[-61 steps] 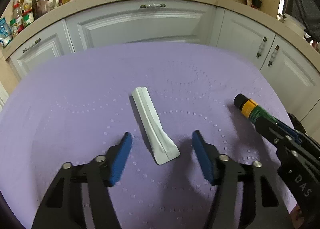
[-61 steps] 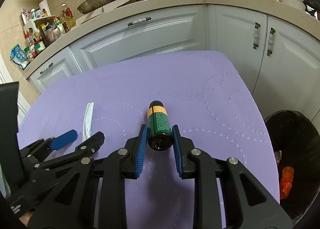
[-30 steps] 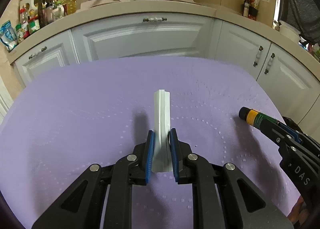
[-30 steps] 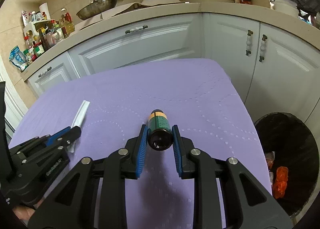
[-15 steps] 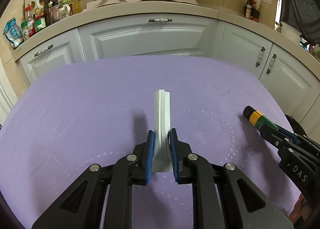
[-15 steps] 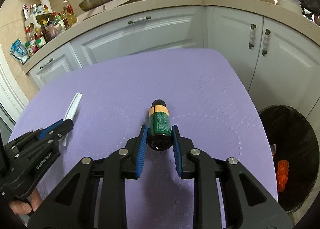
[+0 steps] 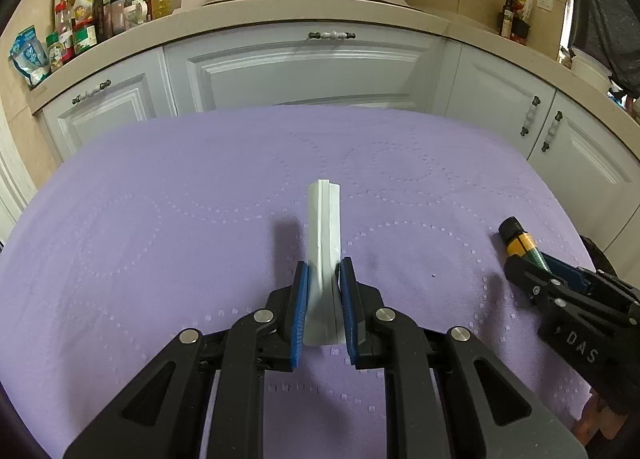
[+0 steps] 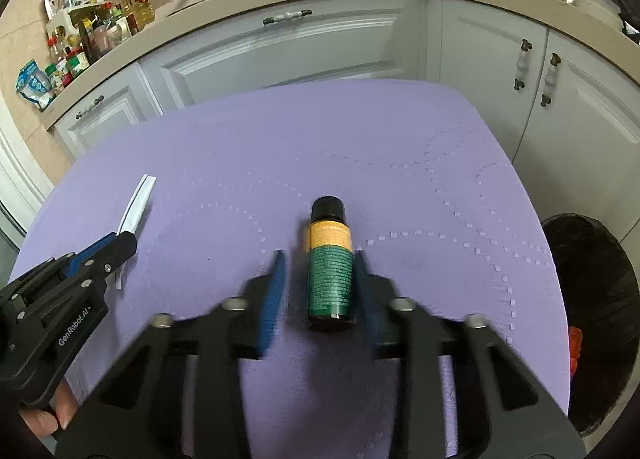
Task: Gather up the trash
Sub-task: 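Carry the spray can and white tube over the black bin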
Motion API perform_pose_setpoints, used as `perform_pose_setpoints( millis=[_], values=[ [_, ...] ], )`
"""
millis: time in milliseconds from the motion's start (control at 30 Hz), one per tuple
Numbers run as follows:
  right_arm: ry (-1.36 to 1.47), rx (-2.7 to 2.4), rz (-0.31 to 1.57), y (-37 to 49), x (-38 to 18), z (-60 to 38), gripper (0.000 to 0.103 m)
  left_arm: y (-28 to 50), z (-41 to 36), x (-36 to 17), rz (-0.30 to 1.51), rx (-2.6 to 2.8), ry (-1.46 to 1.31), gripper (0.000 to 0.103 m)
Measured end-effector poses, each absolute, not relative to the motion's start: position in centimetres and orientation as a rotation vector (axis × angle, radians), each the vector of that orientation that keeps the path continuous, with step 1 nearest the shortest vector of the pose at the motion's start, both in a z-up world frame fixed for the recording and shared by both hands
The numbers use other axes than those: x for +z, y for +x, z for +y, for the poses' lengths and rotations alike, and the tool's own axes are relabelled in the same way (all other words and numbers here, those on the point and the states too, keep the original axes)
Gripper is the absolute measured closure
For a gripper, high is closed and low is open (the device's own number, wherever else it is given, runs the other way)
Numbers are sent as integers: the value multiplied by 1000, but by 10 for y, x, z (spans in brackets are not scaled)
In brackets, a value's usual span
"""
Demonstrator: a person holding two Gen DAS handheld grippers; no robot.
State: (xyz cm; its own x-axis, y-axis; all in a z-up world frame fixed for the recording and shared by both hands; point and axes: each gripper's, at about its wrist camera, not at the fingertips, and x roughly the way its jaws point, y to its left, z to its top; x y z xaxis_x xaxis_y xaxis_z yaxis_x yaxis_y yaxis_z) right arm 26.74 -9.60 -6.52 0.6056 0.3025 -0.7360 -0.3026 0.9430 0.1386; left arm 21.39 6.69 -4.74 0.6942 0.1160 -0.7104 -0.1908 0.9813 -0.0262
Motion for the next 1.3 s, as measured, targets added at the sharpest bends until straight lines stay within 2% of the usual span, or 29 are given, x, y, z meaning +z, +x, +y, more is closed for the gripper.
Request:
perform_pose_setpoints(
  millis=[767, 1300],
  values=[
    [23, 317, 696, 238, -41, -116, 80, 199, 57, -32, 723, 150, -98, 86],
    [75, 143, 603, 189, -17, -210, 80, 178, -31, -5, 642, -61, -25, 86]
  ],
)
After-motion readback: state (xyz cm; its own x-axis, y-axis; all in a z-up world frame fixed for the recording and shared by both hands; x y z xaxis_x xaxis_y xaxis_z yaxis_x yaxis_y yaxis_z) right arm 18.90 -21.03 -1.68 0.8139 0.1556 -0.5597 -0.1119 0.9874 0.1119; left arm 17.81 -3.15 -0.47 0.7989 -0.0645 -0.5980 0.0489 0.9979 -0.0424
